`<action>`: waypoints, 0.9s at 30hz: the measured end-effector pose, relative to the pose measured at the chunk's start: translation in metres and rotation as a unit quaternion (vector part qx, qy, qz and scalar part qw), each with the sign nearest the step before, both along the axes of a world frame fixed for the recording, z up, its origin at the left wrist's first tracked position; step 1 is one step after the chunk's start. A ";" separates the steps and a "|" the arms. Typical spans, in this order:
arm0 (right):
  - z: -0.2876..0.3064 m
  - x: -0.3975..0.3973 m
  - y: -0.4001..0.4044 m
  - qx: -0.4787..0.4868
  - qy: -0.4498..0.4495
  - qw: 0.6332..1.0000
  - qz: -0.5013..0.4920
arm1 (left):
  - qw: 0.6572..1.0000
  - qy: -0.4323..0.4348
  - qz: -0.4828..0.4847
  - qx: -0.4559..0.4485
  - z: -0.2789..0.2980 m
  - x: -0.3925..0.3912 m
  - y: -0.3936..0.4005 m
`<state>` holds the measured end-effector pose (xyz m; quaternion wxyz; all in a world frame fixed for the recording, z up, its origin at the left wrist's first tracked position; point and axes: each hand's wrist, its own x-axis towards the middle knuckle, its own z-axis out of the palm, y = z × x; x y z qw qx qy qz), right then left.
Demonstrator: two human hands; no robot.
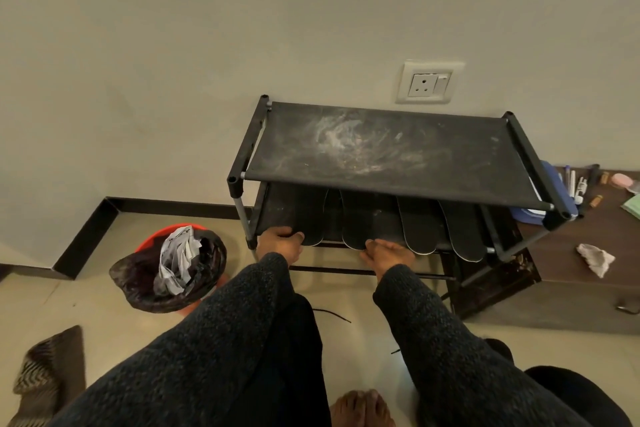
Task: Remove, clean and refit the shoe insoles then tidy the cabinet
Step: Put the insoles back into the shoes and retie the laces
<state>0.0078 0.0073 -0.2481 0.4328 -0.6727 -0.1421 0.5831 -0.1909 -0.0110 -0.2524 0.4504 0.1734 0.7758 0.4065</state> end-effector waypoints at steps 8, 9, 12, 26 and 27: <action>0.022 0.070 -0.014 0.021 -0.072 0.997 0.020 | 0.964 0.159 -0.207 0.050 0.036 0.057 -0.020; 0.027 0.087 -0.016 0.034 -0.092 0.995 0.027 | 0.955 0.159 -0.241 0.063 0.038 0.076 -0.020; 0.040 0.138 -0.017 0.053 -0.146 0.988 0.020 | 0.928 0.166 -0.318 0.098 0.049 0.137 -0.019; 0.039 0.357 0.012 -0.065 -0.491 0.867 0.060 | 0.865 0.107 -0.477 0.115 0.051 0.393 0.019; 0.035 0.362 0.016 -0.062 -0.486 0.869 0.071 | 0.862 0.109 -0.483 0.108 0.050 0.397 0.023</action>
